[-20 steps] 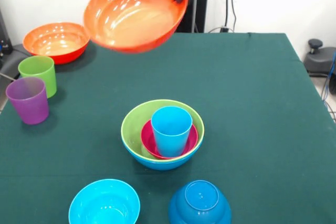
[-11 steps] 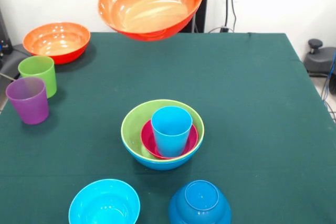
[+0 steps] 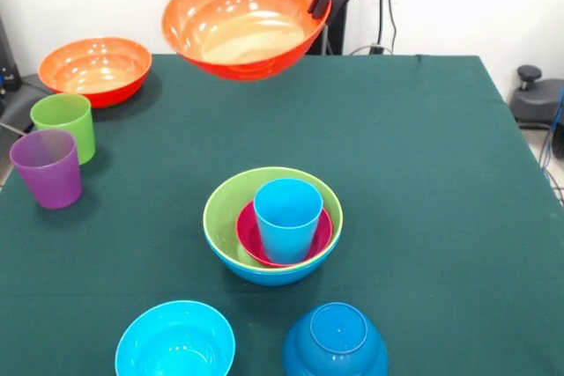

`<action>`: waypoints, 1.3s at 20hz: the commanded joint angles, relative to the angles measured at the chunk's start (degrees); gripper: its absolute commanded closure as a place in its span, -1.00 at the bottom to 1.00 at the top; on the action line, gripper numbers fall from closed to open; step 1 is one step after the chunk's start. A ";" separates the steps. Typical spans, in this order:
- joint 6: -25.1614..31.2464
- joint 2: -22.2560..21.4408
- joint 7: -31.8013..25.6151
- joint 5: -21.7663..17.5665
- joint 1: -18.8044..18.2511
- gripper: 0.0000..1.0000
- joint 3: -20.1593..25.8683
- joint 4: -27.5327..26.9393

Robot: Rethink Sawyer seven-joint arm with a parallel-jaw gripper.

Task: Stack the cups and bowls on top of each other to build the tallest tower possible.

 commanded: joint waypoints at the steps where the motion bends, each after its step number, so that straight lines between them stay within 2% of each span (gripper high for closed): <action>1: -7.21 6.75 11.76 -4.11 2.57 1.00 -1.14 -1.48; 15: -6.00 12.44 13.32 0.87 6.42 1.00 -4.06 -8.48; 17: -6.89 12.38 14.50 1.36 7.25 1.00 -4.60 -7.28; 21: -10.33 10.54 16.13 2.24 8.93 1.00 -6.04 -1.47; 26: -21.55 9.23 21.45 1.96 12.14 1.00 -8.58 9.14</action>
